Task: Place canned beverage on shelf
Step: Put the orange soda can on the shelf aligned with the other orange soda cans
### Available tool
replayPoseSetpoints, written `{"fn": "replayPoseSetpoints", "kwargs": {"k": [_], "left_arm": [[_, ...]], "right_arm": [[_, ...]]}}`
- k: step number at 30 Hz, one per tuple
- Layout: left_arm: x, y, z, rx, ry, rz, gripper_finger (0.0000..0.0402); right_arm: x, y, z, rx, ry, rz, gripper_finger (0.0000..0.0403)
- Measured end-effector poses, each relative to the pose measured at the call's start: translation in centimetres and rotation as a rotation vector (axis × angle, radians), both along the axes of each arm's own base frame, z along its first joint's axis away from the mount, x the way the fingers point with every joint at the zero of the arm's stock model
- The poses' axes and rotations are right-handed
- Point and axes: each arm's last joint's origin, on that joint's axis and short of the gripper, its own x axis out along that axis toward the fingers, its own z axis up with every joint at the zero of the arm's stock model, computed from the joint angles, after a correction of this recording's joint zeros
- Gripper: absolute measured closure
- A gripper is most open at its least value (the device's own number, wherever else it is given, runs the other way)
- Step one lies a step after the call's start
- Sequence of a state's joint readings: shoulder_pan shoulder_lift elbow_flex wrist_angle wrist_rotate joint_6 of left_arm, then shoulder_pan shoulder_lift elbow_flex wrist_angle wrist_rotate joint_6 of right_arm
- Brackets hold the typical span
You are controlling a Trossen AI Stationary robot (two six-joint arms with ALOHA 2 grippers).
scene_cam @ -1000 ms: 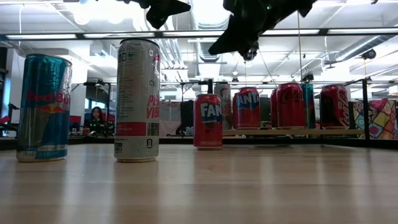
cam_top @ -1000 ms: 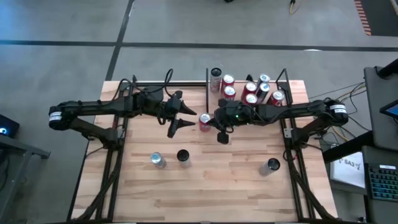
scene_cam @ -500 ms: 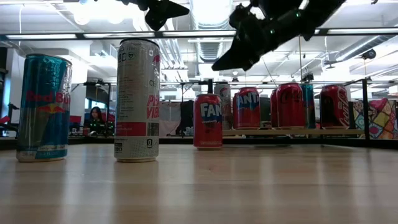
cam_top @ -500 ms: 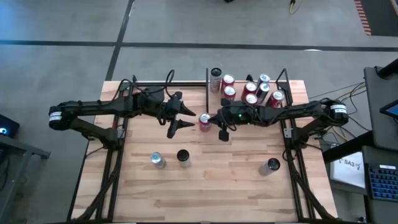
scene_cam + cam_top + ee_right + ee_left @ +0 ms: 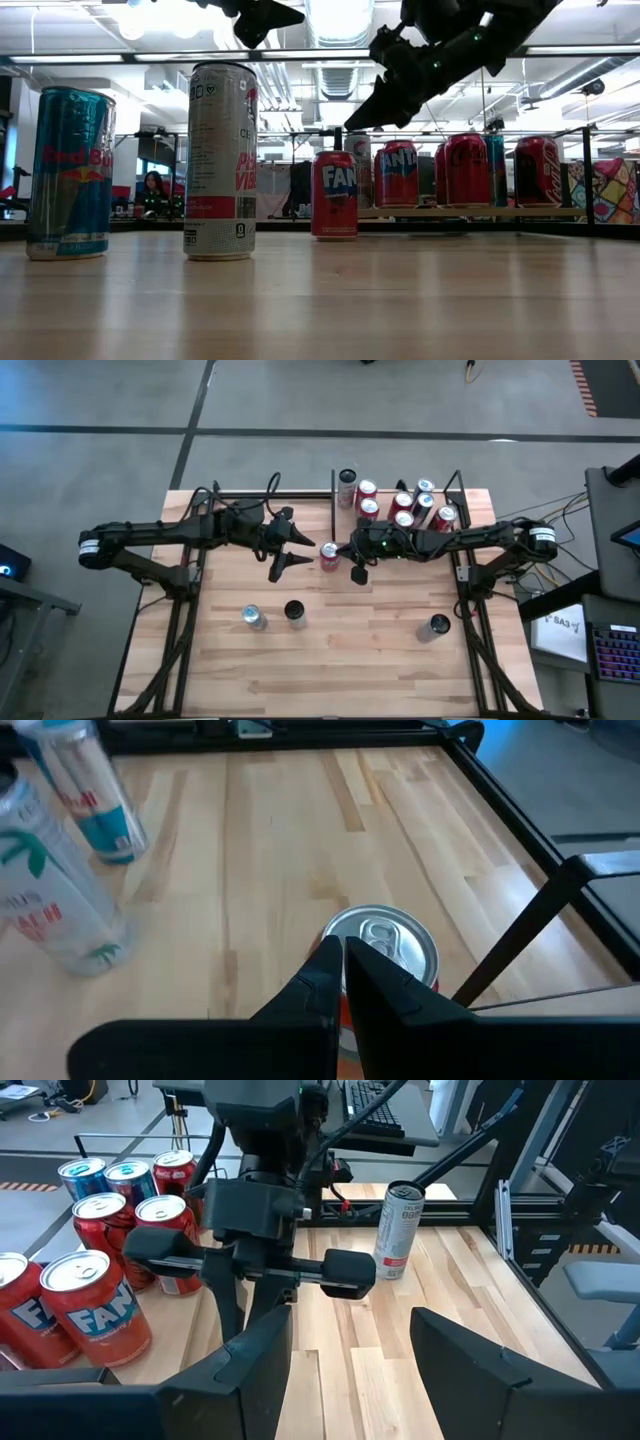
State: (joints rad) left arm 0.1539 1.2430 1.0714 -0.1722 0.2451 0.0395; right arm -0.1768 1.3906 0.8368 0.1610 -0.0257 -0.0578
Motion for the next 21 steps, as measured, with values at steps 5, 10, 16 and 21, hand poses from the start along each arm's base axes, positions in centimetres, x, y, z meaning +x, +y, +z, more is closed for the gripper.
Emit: {"fn": "replayPoseSetpoints", "kwargs": {"k": [5,10,16,21], "left_arm": [[0.0,0.0,0.0,0.0,0.0,0.0,0.0212],[0.02,0.0,-0.02,0.004,0.0,-0.001,0.0212],[0.02,0.0,-0.02,0.004,0.0,-0.001,0.0212],[0.02,0.0,-0.01,0.004,-0.001,-0.001,0.0212]], "right_arm": [[0.0,-0.01,0.02,-0.033,0.004,0.016,0.0393],[0.04,-0.05,-0.08,-0.023,0.006,0.0,0.0387],[0.29,-0.1,-0.74,0.06,0.015,-0.045,0.0313],[0.36,-0.18,-0.97,0.042,0.026,-0.077,0.0202]]}}
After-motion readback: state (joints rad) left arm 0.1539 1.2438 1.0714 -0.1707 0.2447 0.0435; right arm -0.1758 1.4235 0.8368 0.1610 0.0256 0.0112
